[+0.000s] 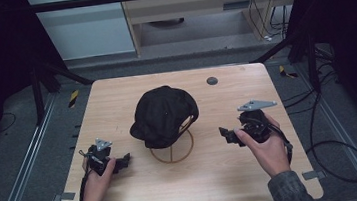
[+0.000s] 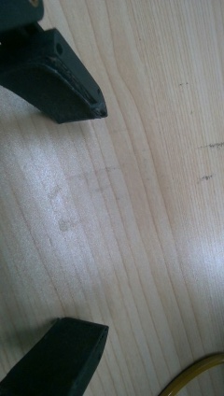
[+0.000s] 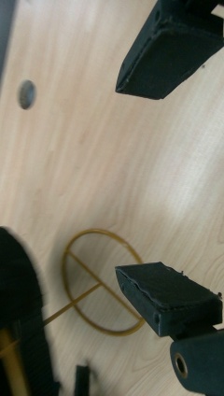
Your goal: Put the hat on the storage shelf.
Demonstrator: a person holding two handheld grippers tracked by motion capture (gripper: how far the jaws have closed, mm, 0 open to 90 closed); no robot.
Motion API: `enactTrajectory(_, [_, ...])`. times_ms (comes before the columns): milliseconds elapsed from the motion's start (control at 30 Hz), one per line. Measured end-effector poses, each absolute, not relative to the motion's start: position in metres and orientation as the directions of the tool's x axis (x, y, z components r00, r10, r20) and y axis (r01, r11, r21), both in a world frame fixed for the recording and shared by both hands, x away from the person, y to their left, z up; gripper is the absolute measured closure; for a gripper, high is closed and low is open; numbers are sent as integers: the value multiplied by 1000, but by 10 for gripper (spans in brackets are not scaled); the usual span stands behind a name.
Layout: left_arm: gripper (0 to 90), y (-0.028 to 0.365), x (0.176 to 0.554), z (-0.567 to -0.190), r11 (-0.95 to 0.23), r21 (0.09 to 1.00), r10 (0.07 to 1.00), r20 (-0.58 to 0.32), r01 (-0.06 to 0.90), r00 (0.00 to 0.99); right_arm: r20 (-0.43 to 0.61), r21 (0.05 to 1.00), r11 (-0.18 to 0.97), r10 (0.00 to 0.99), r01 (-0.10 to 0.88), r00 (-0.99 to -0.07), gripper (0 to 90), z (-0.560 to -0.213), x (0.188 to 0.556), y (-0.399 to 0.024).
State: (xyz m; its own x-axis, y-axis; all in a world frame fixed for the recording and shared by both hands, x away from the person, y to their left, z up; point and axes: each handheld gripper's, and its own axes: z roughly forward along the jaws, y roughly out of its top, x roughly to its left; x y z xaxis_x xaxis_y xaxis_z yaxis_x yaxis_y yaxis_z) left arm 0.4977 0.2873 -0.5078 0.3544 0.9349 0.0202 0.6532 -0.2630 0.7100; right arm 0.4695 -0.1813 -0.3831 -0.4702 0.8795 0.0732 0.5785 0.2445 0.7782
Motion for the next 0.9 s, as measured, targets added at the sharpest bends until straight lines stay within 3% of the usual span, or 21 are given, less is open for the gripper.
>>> enactTrajectory(467, [0,289,500,-508,-263,712,934,19,651,356,115,717,216,901,663,-418,135,-456,473,-181])
enactTrajectory(633, [0,293,504,-508,-236,712,948,18,662,319,91,694,223,916,685,-390,137,-485,478,-181])
enactTrajectory(900, [0,299,510,-508,-213,714,958,17,667,288,5,696,259,931,669,-365,121,-505,479,-179])
